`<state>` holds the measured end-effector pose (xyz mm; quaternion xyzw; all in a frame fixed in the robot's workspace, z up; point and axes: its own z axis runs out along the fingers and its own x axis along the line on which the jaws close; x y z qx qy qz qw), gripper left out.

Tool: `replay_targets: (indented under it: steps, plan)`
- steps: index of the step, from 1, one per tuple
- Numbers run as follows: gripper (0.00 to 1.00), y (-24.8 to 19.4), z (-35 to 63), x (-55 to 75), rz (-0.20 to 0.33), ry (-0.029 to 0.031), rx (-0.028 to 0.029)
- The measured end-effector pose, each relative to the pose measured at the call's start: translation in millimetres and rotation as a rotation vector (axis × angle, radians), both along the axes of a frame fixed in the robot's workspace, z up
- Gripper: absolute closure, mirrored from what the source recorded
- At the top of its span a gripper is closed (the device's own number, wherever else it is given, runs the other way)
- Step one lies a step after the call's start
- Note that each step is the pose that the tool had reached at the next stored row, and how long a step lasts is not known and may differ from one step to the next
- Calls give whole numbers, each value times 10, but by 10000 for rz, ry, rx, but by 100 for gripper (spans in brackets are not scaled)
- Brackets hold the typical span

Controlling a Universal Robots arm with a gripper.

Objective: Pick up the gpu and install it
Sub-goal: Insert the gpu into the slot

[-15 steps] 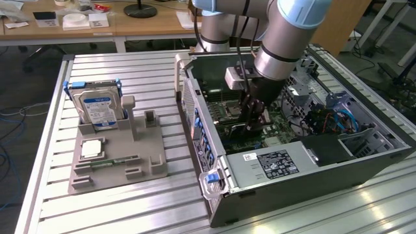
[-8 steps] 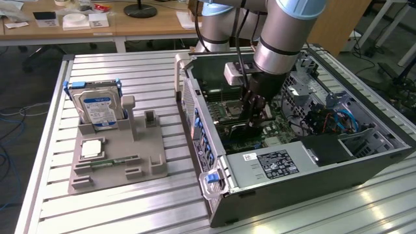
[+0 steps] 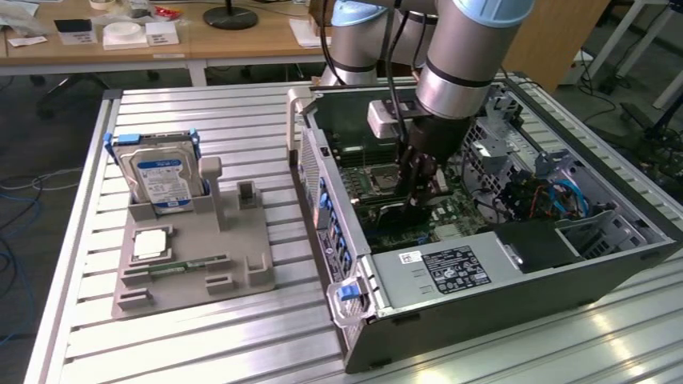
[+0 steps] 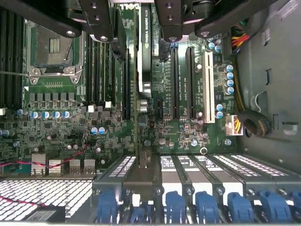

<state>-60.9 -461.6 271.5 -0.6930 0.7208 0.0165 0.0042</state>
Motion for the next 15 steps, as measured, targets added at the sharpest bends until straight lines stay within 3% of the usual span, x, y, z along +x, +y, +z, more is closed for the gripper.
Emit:
replay_targets:
  steps: [7,14,15]
  plan:
    - [60,1,29,0,0,-3,6]
    - [90,0,29,0,0,-3,5]
    - [89,1,29,0,0,-3,5]
